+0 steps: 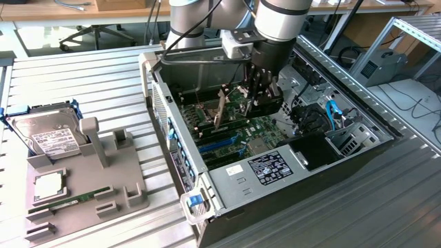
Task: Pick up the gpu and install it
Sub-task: 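Insert the gpu into the slot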
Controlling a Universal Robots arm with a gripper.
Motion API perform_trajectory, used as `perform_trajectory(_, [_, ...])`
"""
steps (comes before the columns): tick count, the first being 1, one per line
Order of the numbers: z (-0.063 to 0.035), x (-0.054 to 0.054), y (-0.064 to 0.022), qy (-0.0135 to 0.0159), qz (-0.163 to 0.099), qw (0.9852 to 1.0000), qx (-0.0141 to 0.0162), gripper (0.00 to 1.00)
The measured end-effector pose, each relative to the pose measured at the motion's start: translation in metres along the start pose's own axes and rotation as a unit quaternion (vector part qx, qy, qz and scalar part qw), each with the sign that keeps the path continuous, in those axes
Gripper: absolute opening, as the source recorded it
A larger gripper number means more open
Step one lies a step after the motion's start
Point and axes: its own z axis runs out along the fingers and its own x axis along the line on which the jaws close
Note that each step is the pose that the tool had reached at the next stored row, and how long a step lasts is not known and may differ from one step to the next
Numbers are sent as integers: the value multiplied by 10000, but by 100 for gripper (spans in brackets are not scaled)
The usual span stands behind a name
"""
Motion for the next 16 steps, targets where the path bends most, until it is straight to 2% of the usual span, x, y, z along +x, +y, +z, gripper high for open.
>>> perform_trajectory(16, [4, 33, 23, 0, 1, 10000, 0, 27])
